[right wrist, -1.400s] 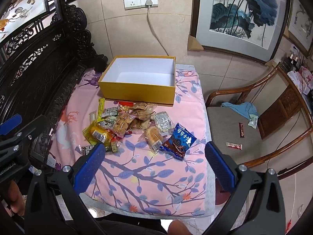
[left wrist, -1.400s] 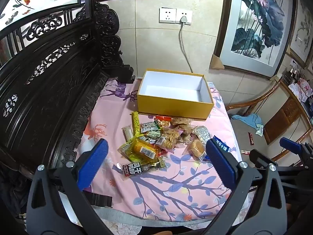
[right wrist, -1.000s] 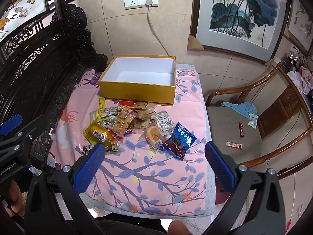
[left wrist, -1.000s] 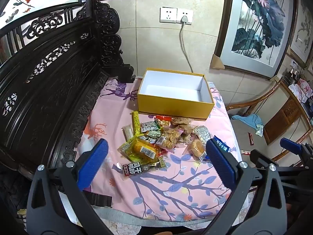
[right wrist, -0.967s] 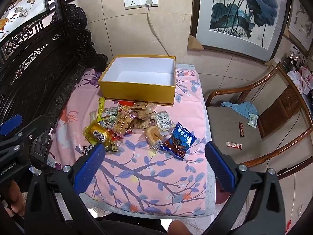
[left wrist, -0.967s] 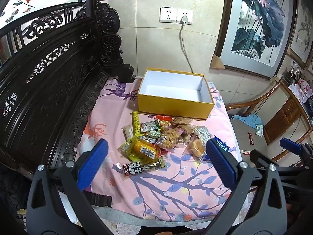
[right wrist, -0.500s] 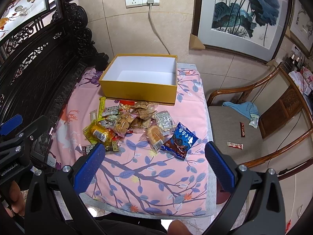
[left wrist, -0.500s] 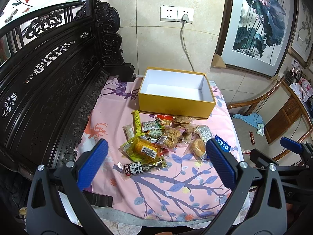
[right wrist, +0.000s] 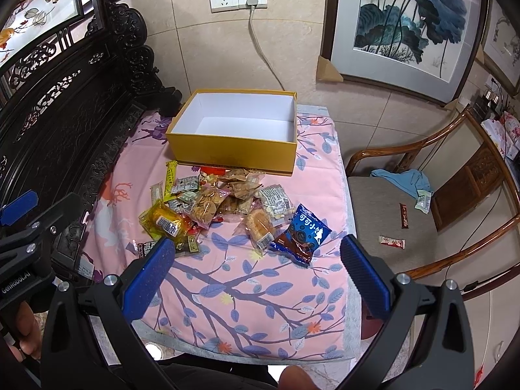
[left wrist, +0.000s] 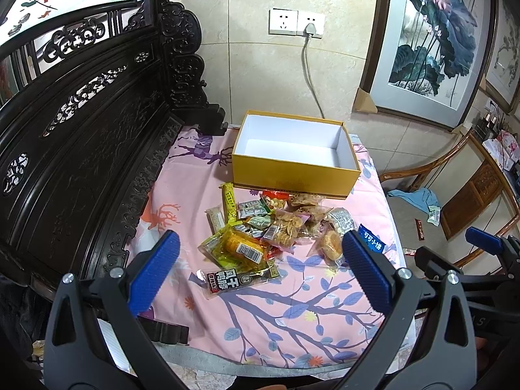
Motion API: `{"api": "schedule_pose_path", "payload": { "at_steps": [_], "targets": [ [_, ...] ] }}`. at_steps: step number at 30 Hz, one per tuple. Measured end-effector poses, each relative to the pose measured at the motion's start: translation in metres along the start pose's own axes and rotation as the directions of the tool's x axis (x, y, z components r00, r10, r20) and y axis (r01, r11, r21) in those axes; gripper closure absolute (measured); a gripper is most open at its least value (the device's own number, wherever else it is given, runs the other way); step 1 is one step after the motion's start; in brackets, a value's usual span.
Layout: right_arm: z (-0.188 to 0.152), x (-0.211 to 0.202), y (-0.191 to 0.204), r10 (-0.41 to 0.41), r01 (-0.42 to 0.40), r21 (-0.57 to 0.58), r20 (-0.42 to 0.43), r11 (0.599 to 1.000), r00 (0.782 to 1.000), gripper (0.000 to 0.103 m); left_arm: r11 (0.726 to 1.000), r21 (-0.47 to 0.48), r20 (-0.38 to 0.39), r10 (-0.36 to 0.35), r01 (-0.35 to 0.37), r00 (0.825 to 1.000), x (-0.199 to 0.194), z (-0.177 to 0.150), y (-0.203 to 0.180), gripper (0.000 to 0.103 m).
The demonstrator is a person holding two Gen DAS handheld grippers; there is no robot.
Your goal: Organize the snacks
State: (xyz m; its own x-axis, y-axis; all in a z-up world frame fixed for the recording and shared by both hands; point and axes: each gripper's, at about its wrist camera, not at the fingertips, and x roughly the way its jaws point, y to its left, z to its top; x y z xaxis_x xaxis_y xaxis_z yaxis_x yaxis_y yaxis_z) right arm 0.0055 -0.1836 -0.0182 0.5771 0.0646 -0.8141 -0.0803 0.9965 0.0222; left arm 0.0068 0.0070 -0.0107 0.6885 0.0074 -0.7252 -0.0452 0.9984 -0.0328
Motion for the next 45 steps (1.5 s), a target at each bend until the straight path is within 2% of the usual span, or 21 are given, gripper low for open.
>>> {"api": "schedule_pose_path", "payload": {
  "at_steps": [45],
  "targets": [
    [0.009, 0.013, 0.0, 0.008, -0.008, -0.004, -0.01, 1.0, 1.0, 0.001, 1.0, 0.003, -0.004, 0.004, -0.004, 1.0, 0.004, 0.005, 0.0, 0.002]
  ]
}}
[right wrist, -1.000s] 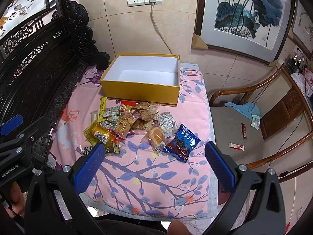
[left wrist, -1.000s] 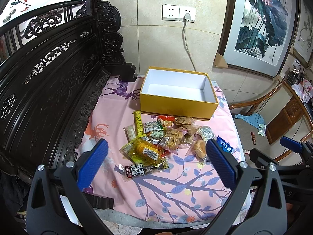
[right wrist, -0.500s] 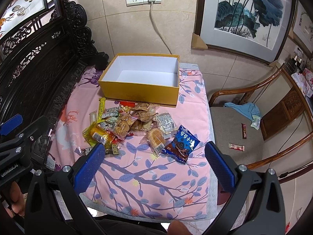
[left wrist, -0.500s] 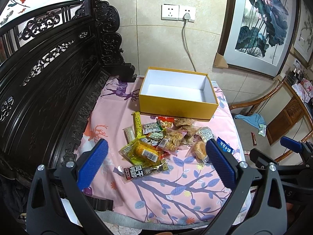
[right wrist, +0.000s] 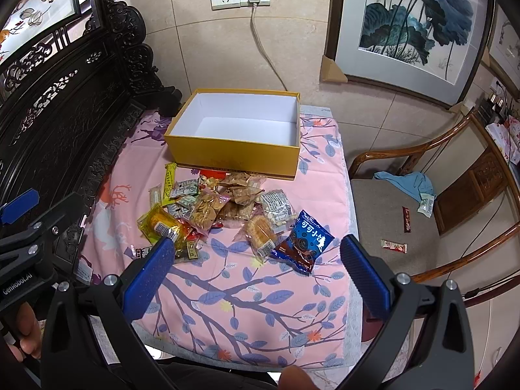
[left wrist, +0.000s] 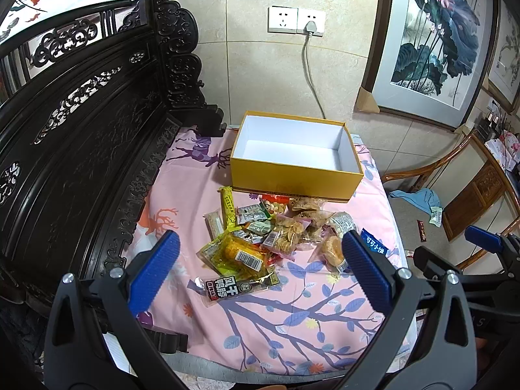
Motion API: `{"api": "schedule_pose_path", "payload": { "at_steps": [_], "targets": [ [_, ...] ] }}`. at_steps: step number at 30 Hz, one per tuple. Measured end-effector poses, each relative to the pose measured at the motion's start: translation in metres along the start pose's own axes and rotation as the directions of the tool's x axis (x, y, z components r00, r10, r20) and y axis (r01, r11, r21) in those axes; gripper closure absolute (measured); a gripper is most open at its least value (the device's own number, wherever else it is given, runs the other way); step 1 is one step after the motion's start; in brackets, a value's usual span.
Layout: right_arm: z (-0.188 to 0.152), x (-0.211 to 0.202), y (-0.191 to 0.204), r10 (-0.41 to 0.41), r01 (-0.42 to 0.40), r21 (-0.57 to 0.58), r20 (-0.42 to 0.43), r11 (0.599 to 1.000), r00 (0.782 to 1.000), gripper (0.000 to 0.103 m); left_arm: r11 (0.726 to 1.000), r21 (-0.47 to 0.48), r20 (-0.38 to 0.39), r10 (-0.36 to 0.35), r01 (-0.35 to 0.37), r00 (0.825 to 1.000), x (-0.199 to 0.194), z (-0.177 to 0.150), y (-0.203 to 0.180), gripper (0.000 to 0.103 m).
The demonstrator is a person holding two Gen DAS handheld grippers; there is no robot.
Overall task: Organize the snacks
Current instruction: 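Grasp the blue cookie bag with the right tool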
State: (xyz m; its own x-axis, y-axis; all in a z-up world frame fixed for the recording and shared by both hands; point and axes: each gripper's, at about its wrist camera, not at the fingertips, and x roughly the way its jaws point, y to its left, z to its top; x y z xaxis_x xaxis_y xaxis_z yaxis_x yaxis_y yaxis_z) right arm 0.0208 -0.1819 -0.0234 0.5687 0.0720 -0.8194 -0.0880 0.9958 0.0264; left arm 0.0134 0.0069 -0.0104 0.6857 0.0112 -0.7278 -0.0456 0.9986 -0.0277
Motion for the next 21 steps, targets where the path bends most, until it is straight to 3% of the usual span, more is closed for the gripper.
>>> {"api": "schedule_pose_path", "payload": {
  "at_steps": [14, 18, 21],
  "targets": [
    [0.002, 0.024, -0.002, 0.043, -0.042, -0.027, 0.024, 0.999, 0.999, 0.001, 1.0, -0.019, 0.018, -0.002, 0.003, 1.0, 0.022, 0.002, 0.01, 0.002],
    [-0.008, 0.054, -0.022, 0.143, -0.143, -0.002, 0.036, 0.99, 0.989, 0.001, 1.0, -0.023, 0.08, 0.013, -0.011, 0.997, 0.046, -0.013, 0.023, 0.002],
    [-0.02, 0.091, -0.05, 0.131, -0.131, 0.075, 0.005, 0.989, 0.991, 0.001, 0.999, -0.038, 0.073, 0.019, -0.017, 0.997, 0.074, -0.028, 0.032, 0.002]
  ]
}}
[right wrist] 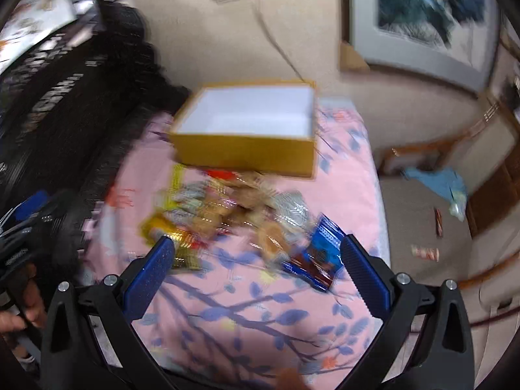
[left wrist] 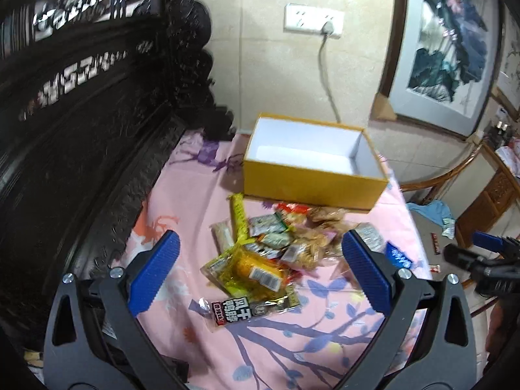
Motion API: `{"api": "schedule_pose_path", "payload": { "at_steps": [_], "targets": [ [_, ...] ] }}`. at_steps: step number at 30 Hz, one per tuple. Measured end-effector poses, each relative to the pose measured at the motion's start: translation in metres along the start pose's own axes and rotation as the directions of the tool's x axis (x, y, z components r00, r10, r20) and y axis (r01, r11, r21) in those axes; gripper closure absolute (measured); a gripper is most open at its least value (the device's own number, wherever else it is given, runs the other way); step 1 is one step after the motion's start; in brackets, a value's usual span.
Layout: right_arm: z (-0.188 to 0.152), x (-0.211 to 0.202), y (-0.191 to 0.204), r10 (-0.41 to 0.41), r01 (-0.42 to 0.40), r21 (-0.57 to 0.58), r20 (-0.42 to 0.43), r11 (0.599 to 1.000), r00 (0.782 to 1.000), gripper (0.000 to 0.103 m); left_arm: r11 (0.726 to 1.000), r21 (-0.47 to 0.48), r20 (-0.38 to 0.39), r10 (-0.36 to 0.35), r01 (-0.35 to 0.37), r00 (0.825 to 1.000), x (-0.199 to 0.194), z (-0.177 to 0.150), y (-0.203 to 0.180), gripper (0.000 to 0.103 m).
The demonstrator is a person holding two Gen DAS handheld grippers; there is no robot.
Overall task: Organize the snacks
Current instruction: 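Grasp the blue cookie bag with the right tool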
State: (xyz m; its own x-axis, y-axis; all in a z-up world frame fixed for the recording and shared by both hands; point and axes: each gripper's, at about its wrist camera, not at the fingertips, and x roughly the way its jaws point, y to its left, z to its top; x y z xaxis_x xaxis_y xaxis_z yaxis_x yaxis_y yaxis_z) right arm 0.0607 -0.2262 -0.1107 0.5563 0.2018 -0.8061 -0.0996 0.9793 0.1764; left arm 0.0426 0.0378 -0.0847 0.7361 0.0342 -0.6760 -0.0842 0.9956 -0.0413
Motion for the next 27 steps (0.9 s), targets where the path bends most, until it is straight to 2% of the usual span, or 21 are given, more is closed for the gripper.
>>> {"api": "schedule_pose_path", "payload": {
  "at_steps": [3, 5, 8, 15, 22, 27],
  "targets": [
    [-0.013, 0.031, -0.035, 0.035, -0.033, 0.068, -0.018, 0.997, 0.999, 0.001, 1.0, -0.007, -0.01, 0.018, -0.018, 1.0, 0.023, -0.018, 0.008, 0.002],
    [-0.021, 0.051, -0.054, 0.019, -0.015, 0.092, -0.039, 0.996, 0.999, 0.001, 1.0, -0.017, -0.022, 0.01, -0.01, 1.0, 0.035, -0.028, 0.014, 0.002],
    [-0.029, 0.079, -0.079, 0.037, -0.023, 0.18, -0.079, 0.983, 0.996, 0.001, 0.999, -0.046, -0.043, -0.002, 0.0, 0.999, 0.046, -0.034, 0.025, 0.002],
    [-0.037, 0.144, -0.109, -0.024, 0.093, 0.39, -0.177, 0.916, 0.984, 0.001, 0.995, -0.103, -0.1, -0.005, -0.006, 0.995, 0.062, -0.035, 0.042, 0.002],
    [-0.033, 0.177, -0.112, -0.096, 0.187, 0.407, -0.234, 0.894, 0.967, 0.001, 0.997, -0.075, -0.146, -0.011, 0.0, 0.989, 0.077, -0.031, 0.036, 0.002],
    [-0.032, 0.192, -0.115, -0.099, 0.202, 0.41, -0.258, 0.889, 0.961, 0.001, 0.997, -0.074, -0.153, -0.006, -0.005, 0.988, 0.078, -0.031, 0.037, 0.002]
  ]
}}
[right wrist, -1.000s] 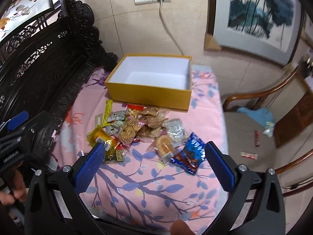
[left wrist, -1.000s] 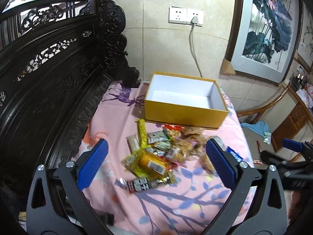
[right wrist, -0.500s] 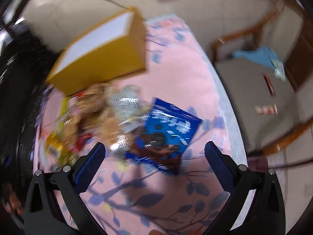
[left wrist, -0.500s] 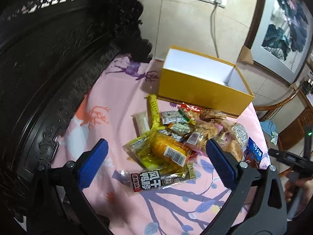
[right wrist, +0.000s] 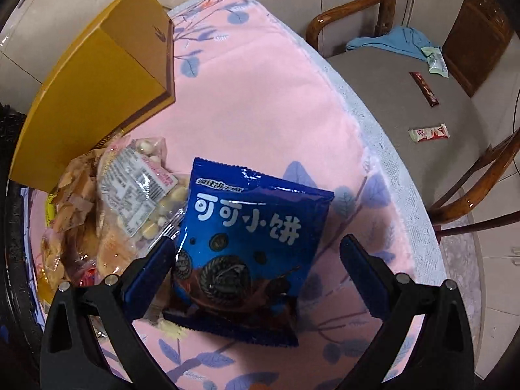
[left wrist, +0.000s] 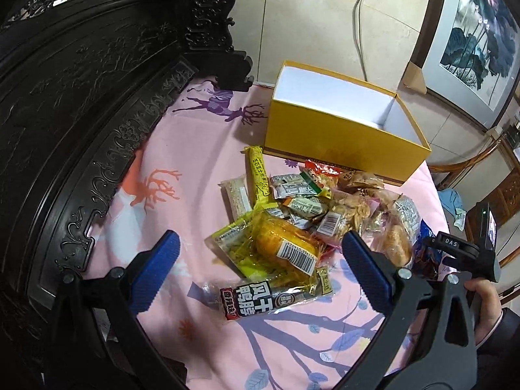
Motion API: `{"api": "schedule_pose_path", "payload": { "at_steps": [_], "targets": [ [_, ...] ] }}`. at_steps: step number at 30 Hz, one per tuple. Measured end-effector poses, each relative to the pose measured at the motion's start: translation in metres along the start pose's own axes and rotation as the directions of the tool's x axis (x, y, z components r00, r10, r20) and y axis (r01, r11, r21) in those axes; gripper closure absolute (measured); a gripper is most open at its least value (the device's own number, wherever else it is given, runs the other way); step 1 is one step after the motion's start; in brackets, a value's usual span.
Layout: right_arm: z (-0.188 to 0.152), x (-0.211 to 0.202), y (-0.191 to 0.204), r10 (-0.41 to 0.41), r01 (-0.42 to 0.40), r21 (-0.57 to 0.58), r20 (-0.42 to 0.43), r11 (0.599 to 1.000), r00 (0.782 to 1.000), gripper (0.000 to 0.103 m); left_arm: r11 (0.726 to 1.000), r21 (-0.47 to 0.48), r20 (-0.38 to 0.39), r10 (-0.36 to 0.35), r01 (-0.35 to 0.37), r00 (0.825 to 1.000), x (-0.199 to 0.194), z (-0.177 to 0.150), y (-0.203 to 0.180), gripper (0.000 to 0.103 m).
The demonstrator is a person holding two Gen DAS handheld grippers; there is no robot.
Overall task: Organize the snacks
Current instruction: 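Grasp the blue cookie bag with the right tool, then grasp the yellow-orange snack bag with the left tool while right holds blue bag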
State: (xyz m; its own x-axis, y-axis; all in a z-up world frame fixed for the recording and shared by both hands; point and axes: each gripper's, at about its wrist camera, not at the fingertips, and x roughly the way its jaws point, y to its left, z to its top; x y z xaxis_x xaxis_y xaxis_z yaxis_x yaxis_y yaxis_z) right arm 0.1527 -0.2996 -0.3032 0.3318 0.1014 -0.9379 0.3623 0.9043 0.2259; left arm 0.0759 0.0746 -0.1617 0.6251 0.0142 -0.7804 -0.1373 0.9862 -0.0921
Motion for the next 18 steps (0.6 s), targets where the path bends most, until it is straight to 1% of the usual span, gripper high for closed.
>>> {"api": "schedule_pose_path", "payload": {
  "at_steps": [3, 4, 6, 7, 8, 9, 11, 13, 15, 16, 18],
  "targets": [
    [0.001, 0.009, 0.001, -0.027, 0.027, -0.007, -0.018, 1.0, 0.999, 0.001, 1.0, -0.018, -0.017, 0.013, -0.014, 1.0, 0.004, -0.001, 0.007, 0.002],
    [0.001, 0.01, 0.003, -0.038, 0.038, -0.015, -0.008, 0.999, 0.999, 0.002, 0.999, -0.026, -0.021, 0.023, -0.023, 1.0, 0.005, -0.001, 0.011, 0.002],
    [-0.001, 0.01, 0.007, -0.075, 0.076, -0.051, 0.011, 0.996, 0.997, 0.008, 0.997, -0.054, -0.031, 0.048, -0.05, 0.998, 0.008, -0.003, 0.022, 0.002],
    [-0.003, 0.008, 0.008, -0.093, 0.095, -0.072, 0.028, 0.993, 0.995, 0.02, 0.996, -0.071, -0.037, 0.055, -0.058, 0.998, 0.01, -0.004, 0.028, 0.002],
    [-0.005, 0.007, 0.01, -0.116, 0.12, -0.095, 0.045, 0.988, 0.992, 0.029, 0.995, -0.079, -0.041, 0.061, -0.064, 0.997, 0.011, -0.005, 0.032, 0.002],
    [-0.006, 0.006, 0.009, -0.111, 0.116, -0.104, 0.049, 0.988, 0.993, 0.03, 0.993, -0.092, -0.052, 0.073, -0.077, 0.996, 0.014, -0.008, 0.039, 0.002],
    [-0.007, 0.003, 0.003, -0.083, 0.088, -0.102, 0.05, 0.991, 0.995, 0.037, 0.99, -0.111, -0.08, 0.075, -0.084, 0.994, 0.021, -0.014, 0.049, 0.002],
    [-0.008, 0.0, -0.003, -0.058, 0.061, -0.084, 0.036, 0.995, 0.998, 0.039, 0.989, -0.126, -0.117, 0.067, -0.081, 0.991, 0.03, -0.019, 0.053, 0.002],
    [-0.012, -0.006, -0.011, -0.017, 0.018, -0.047, 0.022, 0.999, 1.0, 0.04, 0.989, -0.134, -0.138, 0.035, -0.054, 0.99, 0.037, -0.022, 0.05, 0.002],
    [-0.014, -0.008, -0.012, -0.009, 0.01, -0.041, 0.023, 0.999, 1.0, 0.04, 0.991, -0.131, -0.147, 0.021, -0.041, 0.989, 0.04, -0.022, 0.046, 0.002],
    [-0.02, -0.015, -0.012, 0.008, -0.007, -0.036, 0.023, 0.999, 1.0, 0.04, 0.995, -0.101, -0.16, 0.009, -0.026, 0.987, 0.047, -0.021, 0.033, 0.002]
  ]
}}
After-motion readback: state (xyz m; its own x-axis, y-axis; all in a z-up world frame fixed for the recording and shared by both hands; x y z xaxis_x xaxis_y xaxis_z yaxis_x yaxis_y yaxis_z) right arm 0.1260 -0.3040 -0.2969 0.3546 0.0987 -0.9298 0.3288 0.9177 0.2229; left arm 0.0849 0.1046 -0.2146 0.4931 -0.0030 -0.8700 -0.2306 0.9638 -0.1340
